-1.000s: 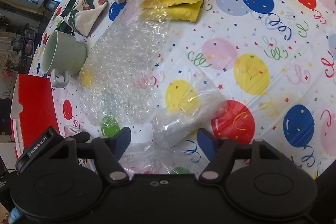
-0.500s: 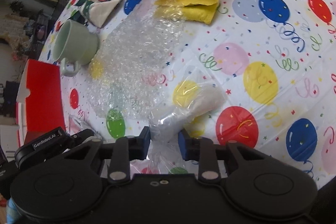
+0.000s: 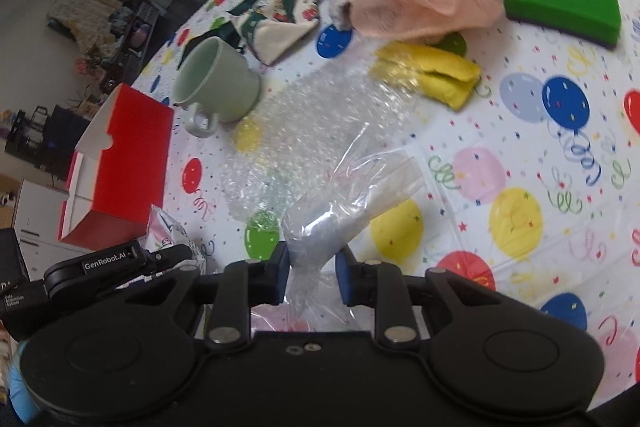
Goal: Organize soft objects
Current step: 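Carry the panda packet and plastic bag with both tools into the red box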
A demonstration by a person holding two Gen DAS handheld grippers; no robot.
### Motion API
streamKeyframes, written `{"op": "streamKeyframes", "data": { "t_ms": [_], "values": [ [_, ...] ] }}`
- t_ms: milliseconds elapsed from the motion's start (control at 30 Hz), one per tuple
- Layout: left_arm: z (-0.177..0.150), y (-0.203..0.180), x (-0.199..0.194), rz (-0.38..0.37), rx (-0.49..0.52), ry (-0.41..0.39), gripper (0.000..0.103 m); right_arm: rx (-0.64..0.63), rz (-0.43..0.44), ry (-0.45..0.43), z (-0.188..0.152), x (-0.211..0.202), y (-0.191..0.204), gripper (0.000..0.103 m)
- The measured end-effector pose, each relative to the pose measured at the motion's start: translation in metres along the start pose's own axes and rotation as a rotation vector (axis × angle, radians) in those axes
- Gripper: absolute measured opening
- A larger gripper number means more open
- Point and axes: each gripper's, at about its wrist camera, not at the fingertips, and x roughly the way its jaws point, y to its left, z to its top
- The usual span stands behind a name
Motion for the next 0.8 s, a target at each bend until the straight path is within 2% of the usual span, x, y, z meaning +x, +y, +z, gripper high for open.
{"op": "streamKeyframes", "data": {
  "t_ms": [133, 433, 633, 800],
  "values": [
    [0.005, 0.001, -0.019, -0.024, 0.026, -0.041, 0.055, -0.107, 0.019, -0.025, 0.004, -0.011, 0.017, 0.024],
    [0.020, 0.003, -0.062, -0.052, 0.147, -0.133, 0.055, -0.275, 0.082, -0.020, 0.018, -0.022, 0.062, 0.024],
    [0.043, 0.027, -0.091, -0.062, 0.135, -0.202, 0.055, -0.380, 0.108, -0.058, 0.030, -0.032, 0.097, 0.024],
    [0.067, 0.050, -0.113, -0.068, 0.150, -0.252, 0.055, -0.420, 0.118, -0.081, 0.041, -0.035, 0.127, 0.024]
  ]
}}
